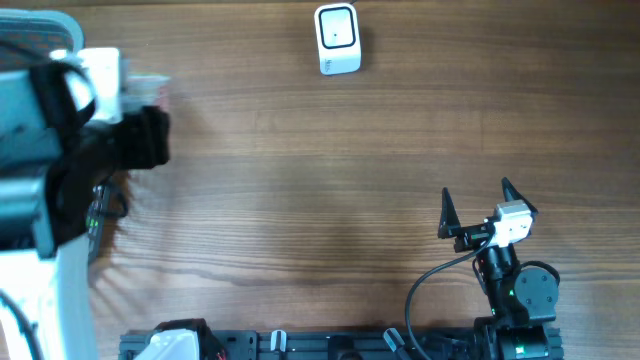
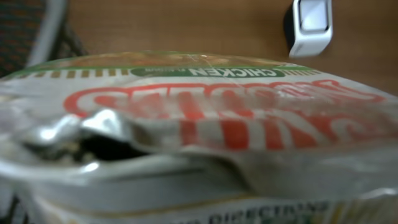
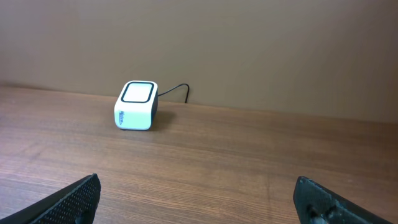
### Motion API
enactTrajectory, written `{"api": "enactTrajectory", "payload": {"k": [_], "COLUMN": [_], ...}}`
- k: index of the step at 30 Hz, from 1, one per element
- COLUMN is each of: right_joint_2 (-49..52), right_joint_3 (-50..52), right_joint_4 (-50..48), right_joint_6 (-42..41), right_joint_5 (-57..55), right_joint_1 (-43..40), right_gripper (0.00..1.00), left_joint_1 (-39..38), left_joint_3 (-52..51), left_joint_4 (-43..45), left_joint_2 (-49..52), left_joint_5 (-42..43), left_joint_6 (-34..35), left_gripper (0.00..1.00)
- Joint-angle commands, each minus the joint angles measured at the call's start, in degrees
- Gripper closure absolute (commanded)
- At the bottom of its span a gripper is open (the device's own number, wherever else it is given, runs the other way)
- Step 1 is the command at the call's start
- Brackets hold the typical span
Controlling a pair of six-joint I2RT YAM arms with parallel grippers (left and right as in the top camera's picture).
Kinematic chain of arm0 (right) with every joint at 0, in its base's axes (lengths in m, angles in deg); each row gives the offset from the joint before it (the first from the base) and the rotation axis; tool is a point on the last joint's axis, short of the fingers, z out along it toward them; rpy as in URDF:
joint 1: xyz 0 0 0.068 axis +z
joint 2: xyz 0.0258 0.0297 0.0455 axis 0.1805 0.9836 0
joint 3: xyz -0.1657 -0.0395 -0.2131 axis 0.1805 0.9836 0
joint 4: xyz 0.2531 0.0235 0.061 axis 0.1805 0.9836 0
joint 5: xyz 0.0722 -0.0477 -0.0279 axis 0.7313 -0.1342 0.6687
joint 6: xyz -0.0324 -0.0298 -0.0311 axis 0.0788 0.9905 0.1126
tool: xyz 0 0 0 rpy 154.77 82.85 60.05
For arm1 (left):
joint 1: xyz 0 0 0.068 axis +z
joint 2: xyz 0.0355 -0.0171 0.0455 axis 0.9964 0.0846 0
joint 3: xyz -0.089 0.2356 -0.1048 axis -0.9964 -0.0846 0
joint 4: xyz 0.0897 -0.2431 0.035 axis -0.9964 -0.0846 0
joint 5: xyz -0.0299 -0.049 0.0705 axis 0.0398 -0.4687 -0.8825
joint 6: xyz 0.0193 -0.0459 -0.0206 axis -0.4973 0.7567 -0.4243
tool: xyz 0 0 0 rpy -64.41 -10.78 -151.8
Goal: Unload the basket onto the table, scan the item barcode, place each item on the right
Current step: 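Carry cup noodles with left gripper past scanner and set on table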
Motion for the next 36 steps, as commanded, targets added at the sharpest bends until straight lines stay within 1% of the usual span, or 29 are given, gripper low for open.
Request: {"api": "enactTrajectory", "payload": {"k": [1,7,9,11,12,15,18,22,27,29,31,32,34,35,36], "right_joint_2": [-0.24,-0.24,-0.24,-0.24,-0.24,-0.24,-0.24,-0.24,-0.24,-0.24,-0.24,-0.24,-0.24,-0.24,-0.24], "right_joint_3": [0.04,0.04,0.04,0.04,0.04,0.04,0.04,0.04,0.04,0.04,0.04,0.04,0.04,0.04,0.04], "right_joint_4": [-0.28,-0.28,-0.28,-0.28,-0.28,-0.28,-0.28,-0.28,-0.28,-0.28,-0.28,-0.28,-0.28,-0.28,-0.28], "right_joint_6": [0.66,0.68,0.66,0.66,0.68,0.66,0.68,0.66,0.66,0.68,0.68,0.66,0.66,0.68,0.68], "right_joint_5": [0.7,0.7,0.7,0.7,0.7,0.7,0.7,0.7,0.7,0.7,0.7,0.7,0.7,0.7,0.7], "right_joint_1": [-0.31,-0.31,-0.31,-0.31,-0.31,-0.31,-0.31,-0.31,-0.31,-0.31,-0.31,-0.31,-0.31,-0.31,-0.31], "right_gripper": [0.0,0.0,0.0,0.01,0.0,0.0,0.0,0.0,0.0,0.0,0.0,0.0,0.0,0.0,0.0], "left_joint_1": [-5.9,-15.17,-19.15,-22.71,-23.8,-26.99,-29.79,-33.79,-43.06,-45.35,-47.12,-47.56,-47.95,-47.95,-47.93], "left_joint_3": [0.15,0.15,0.15,0.15,0.15,0.15,0.15,-0.04,-1.38,-1.97,-2.95,-3.04,-3.06,-3.06,-3.06], "left_joint_4": [-0.07,1.09,2.49,5.03,6.23,11.61,17.11,17.4,19.32,20.57,21.73,21.84,22.12,22.14,22.14], "left_joint_2": [5.49,17.53,22.18,27.52,29.57,36.96,44.22,49.79,50.36,50.38,50.38,50.38,50.38,50.38,50.38], "left_joint_5": [-7.54,-6.19,-5.55,-2.05,0.09,6.86,7.3,9.57,10.38,9.62,9.25,9.2,9.25,9.25,9.22], "left_joint_6": [4.76,6.05,6.03,6.03,6.03,6.47,8.81,9.49,9.49,9.49,9.49,9.46,9.46,9.44,9.42], "left_gripper": [0.26,0.24,0.22,0.21,0.22,0.29,0.3,0.28,0.25,0.25,0.21,0.18,0.05,0.0,0.0]}}
